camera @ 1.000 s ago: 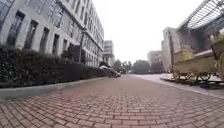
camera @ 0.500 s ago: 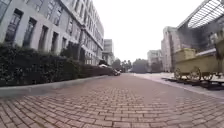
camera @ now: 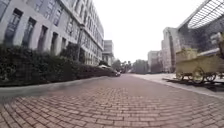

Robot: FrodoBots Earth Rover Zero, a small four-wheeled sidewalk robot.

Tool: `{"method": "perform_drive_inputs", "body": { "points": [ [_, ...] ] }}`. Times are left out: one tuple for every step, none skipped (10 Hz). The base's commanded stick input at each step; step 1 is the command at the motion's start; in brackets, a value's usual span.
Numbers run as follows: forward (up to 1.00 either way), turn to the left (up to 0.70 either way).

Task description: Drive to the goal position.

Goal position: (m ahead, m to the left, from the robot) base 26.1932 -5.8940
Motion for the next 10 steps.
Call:
{"method": "perform_drive_inputs", "body": {
  "points": [
    [0.45, 0.00],
    [0.45, 0.00],
    [0.45, 0.00],
    [0.45, 0.00],
    [0.45, 0.00],
    [0.45, 0.00],
    [0.45, 0.00],
    [0.45, 0.00],
    [0.45, 0.00],
    [0.45, 0.00]
  ]
}}
